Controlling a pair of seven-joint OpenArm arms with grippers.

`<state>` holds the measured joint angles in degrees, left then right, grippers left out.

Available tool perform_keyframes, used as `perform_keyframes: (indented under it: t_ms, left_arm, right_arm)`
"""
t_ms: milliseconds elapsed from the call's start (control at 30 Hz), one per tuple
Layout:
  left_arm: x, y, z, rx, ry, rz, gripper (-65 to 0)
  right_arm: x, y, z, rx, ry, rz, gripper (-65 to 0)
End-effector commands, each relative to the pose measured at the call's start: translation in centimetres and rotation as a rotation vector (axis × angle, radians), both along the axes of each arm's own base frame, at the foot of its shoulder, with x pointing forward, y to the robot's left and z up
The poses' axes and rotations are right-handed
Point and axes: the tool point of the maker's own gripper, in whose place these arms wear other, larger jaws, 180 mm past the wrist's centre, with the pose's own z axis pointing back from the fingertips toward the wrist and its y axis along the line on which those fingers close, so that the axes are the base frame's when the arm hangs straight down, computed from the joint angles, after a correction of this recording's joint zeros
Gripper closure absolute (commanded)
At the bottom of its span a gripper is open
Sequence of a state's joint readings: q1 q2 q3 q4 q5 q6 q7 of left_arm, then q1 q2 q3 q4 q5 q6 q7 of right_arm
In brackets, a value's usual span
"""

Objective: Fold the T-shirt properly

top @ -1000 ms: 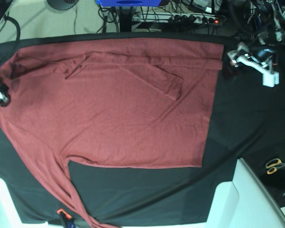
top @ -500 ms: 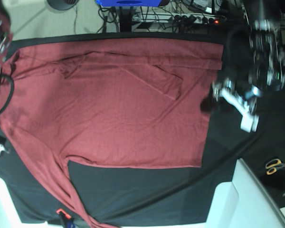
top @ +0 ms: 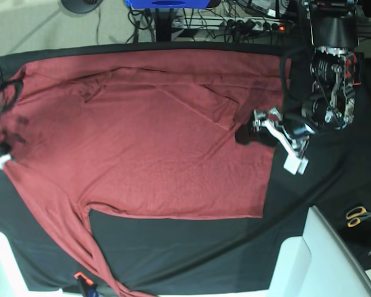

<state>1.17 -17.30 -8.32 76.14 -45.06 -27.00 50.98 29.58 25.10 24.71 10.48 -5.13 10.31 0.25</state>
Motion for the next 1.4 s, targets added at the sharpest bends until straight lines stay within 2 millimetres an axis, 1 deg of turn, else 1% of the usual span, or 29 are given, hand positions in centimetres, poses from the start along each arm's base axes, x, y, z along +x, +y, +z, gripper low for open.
perform_keyframes:
  t_ms: [0, 133, 267, 333, 367, 400, 433, 467, 500, 567, 667, 700, 767, 800, 833, 867, 900, 1000, 1033, 1167, 1233, 1367]
  left_arm:
    - [1.2, 0.3, 1.4, -0.01, -0.049, 0.005, -51.7]
    - [0.6, 1.0, 1.2, -0.002, -0.061, 0.021, -51.7]
    - [0.3, 1.2, 1.0, -0.011, -0.079, 0.047, -51.7]
    - [-0.1, 1.3, 0.6, -0.01, -0.068, 0.049, -51.7]
    - [-0.2, 1.3, 0.6, -0.01, -0.066, 0.049, -51.7]
    - [-0.2, 1.3, 0.6, -0.01, -0.066, 0.049, -51.7]
    - [-0.2, 1.3, 0.5, -0.01, -0.065, 0.049, -51.7]
    - [-0.2, 1.3, 0.5, -0.01, -0.065, 0.049, -51.7]
    - [-0.2, 1.3, 0.5, -0.01, -0.065, 0.049, -51.7]
    - [-0.3, 1.3, 0.5, -0.01, -0.064, 0.048, -51.7]
    - [-0.3, 1.3, 0.5, -0.01, -0.064, 0.048, -51.7]
    - [-0.3, 1.3, 0.5, -0.01, -0.062, 0.049, -51.7]
    - [-0.3, 1.3, 0.5, -0.01, -0.062, 0.049, -51.7]
    - [-0.3, 1.3, 0.5, -0.01, -0.062, 0.049, -51.7]
    - [-0.3, 1.3, 0.5, -0.01, -0.062, 0.049, -51.7]
    - [-0.2, 1.3, 0.5, -0.01, -0.064, 0.049, -51.7]
    - [-0.2, 1.3, 0.5, -0.01, -0.064, 0.049, -51.7]
    - [-0.1, 1.2, 0.6, -0.01, -0.066, 0.047, -51.7]
    - [0.0, 1.1, 0.6, -0.011, -0.066, 0.044, -51.7]
    - [0.0, 1.1, 0.6, -0.011, -0.067, 0.042, -51.7]
    - [0.1, 1.1, 0.6, -0.011, -0.069, 0.042, -51.7]
    - [-0.1, 1.1, 0.6, -0.011, -0.066, 0.042, -51.7]
  right_arm:
    - [2.1, -0.7, 2.1, -0.02, -0.074, 0.002, -32.9]
    - [1.1, -1.4, 1.7, -0.037, -0.057, -0.011, -33.0]
    - [0.4, -1.5, 1.2, -0.038, -0.043, -0.01, -32.9]
    - [0.2, -1.5, 1.1, -0.036, -0.038, -0.01, -31.7]
    - [0.2, -1.5, 1.1, -0.036, -0.038, -0.01, -29.0]
    - [0.2, -1.5, 1.1, -0.036, -0.038, -0.01, -24.2]
    - [0.2, -1.5, 1.1, -0.037, -0.037, -0.01, -16.8]
    - [0.2, -1.5, 1.1, -0.037, -0.037, -0.01, -7.7]
    - [0.2, -1.4, 1.1, -0.036, -0.038, -0.009, 0.0]
    - [0.4, -1.4, 1.2, -0.035, -0.042, -0.007, -1.2]
    - [1.2, -2.0, 2.5, -0.061, -0.065, 0.0, 0.0]
    - [1.0, -2.3, 2.6, -0.071, -0.054, 0.002, 0.0]
    - [1.2, -2.9, 3.7, -0.098, -0.05, 0.009, 0.0]
    - [1.0, -3.2, 4.0, -0.109, -0.04, 0.014, 0.0]
    - [0.7, -3.1, 4.2, -0.115, -0.032, 0.021, 0.0]
    - [0.8, -2.3, 4.3, -0.097, -0.042, 0.037, 0.0]
    - [1.0, -1.9, 4.8, -0.088, -0.057, 0.051, 0.0]
    - [0.7, -1.1, 6.3, -0.065, -0.056, 0.066, 0.0]
    - [0.2, -0.7, 6.4, -0.056, -0.041, 0.068, 0.0]
    - [-0.9, 1.2, 6.4, -0.042, -0.009, 0.092, 0.0]
    - [-1.5, 2.4, 6.0, -0.034, 0.003, 0.106, 0.0]
    - [-2.8, 3.7, 5.2, -0.025, 0.027, 0.122, 0.0]
